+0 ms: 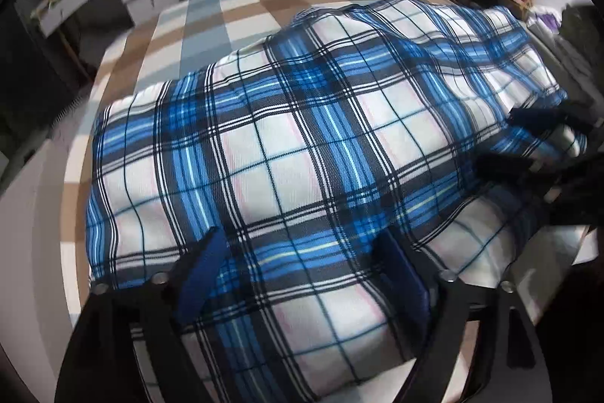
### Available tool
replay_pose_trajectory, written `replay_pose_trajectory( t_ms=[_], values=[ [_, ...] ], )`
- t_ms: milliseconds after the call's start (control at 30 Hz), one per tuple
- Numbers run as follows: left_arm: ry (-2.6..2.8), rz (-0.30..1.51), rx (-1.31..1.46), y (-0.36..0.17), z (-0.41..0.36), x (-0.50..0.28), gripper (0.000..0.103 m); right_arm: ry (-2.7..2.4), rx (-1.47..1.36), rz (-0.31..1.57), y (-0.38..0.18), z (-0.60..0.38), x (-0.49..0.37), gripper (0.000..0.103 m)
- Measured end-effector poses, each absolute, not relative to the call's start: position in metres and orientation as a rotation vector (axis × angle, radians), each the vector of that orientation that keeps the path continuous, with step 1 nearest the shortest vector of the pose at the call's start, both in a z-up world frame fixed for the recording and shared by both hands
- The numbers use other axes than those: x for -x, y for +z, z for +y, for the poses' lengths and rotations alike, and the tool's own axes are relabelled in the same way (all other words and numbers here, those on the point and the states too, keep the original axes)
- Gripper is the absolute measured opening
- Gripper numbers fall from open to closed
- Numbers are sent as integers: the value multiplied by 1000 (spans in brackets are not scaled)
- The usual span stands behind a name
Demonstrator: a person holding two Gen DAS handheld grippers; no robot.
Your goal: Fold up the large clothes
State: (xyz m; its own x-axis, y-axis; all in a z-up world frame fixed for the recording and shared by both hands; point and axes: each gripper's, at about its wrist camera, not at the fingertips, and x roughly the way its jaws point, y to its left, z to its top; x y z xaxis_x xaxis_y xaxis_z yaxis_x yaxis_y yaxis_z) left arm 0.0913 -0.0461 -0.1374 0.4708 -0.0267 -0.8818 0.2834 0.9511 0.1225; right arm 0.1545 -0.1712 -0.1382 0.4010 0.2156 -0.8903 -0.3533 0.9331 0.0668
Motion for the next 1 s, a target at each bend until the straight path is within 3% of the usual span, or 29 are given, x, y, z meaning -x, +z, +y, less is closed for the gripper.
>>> replay_pose_trajectory(
  t_ms=[100,167,333,433,533,667,767,867,1000],
  values=[
    [-179,1082,-240,-132,-32,-96,84,355,134,1023,-112,-167,-140,80],
    [-145,1083,-216,-125,-26,-96,83,396,129,981,-102,-158,-126,85],
    [-113,1047,-279,-125,-28,-88,83,349,206,1015,-137,-148,-119,89],
    [-99,1028,-294,-123,-32,-81,83,304,104,994,-123,-164,-126,79],
    [-150,956,-257,-108,-35,-68,83,317,60,901,-105,-173,-121,85],
    [-295,864,-306,-104,-68,-53,83,208,94,999,-127,-178,-134,91],
    [-221,976,-493,-138,-96,-65,84,155,86,1054,-146,-183,-150,100],
    [-188,1073,-361,-144,-84,-81,84,130,72,1060,-141,-186,-158,95],
    [-188,1109,-215,-134,-57,-90,84,114,-9,956,-123,-207,-152,97]
  ],
)
